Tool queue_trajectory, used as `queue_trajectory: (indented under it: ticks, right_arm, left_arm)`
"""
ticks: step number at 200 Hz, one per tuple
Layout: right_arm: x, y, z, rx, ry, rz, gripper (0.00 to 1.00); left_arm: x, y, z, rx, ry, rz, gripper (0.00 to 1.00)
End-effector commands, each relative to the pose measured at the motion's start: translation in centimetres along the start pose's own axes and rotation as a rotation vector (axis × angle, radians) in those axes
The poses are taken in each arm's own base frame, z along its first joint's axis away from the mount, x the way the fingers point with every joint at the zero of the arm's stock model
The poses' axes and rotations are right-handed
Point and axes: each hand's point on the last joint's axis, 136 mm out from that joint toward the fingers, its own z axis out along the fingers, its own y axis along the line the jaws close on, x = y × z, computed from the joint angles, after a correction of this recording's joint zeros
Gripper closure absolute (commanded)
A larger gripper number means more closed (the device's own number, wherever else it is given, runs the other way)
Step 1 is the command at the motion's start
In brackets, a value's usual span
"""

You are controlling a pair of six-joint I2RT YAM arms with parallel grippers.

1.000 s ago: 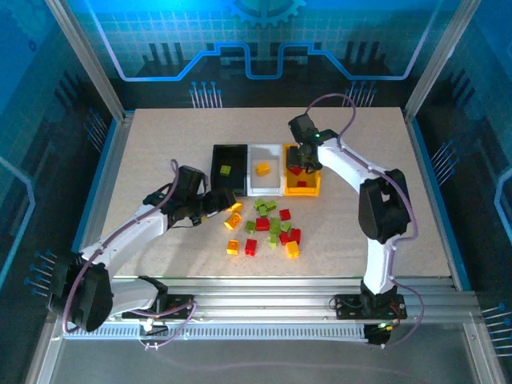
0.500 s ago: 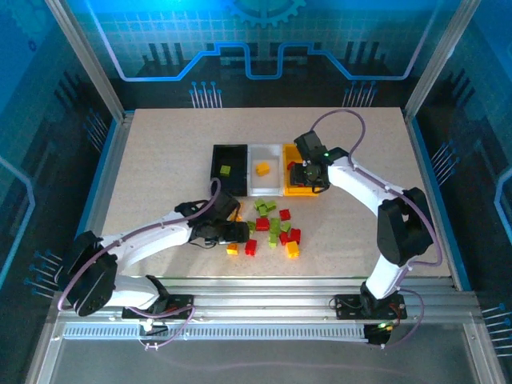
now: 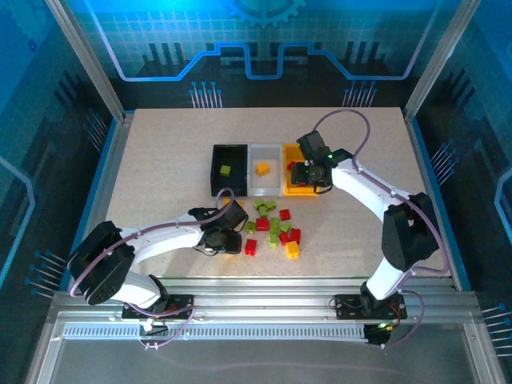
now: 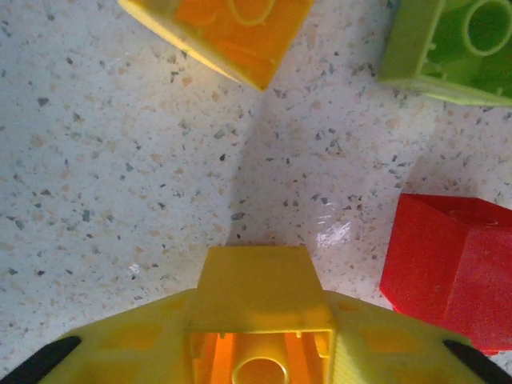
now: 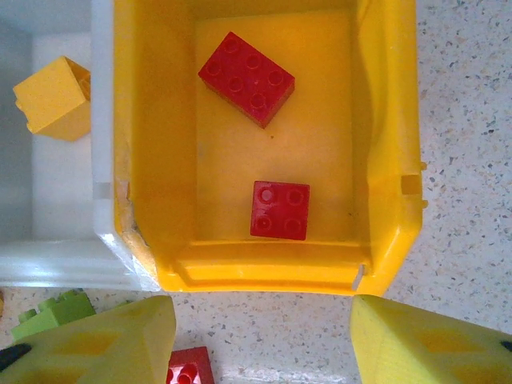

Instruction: Sort the legos into containers by color

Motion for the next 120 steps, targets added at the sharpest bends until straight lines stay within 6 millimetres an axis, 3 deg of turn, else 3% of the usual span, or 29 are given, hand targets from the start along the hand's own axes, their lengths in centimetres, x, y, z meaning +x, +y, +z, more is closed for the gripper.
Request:
queue_trajectory:
  ticks: [1,17,29,51,73,98,120]
  right_arm:
    - [-0.2,-0.3,-1.1,-0.001,-0.022,0.023,0.4]
    - [0.0,-0.4,-1.3,-0.004,-0.022,0.025,0.41]
    - [0.1,-0.5,-1.5,-0.009,-0.026,0.027,0.41]
    - [0.7,-0.6,-1.7,-0.018,-0.022,0.032,0.41]
    - [1.8,-1.1,-1.8,-0.022,-0.014,0.039,0.41]
    - [3.0,-1.7,-2.1,-0.02,-0.003,0.043,0.41]
    - [4.1,-2.3,-2.5,-0.021,0.007,0.048,0.41]
  left_arm:
    - [-0.4,-0.1,-0.5,-0.003,-0.03,0.012,0.7]
    - [-1.0,-0.3,-1.6,0.005,-0.055,0.008,0.79]
    - [-2.2,-1.1,-3.1,0.033,-0.098,0.006,0.8]
    - [-6.6,-3.1,-6.3,0.15,-0.19,-0.055,0.79]
    - [-12.4,-5.5,-9.0,0.268,-0.274,-0.103,0.79]
    - [-18.5,-8.0,-9.7,0.269,-0.342,-0.078,0.77]
    - [-22.9,-8.7,-8.1,0.244,-0.359,-0.102,0.77]
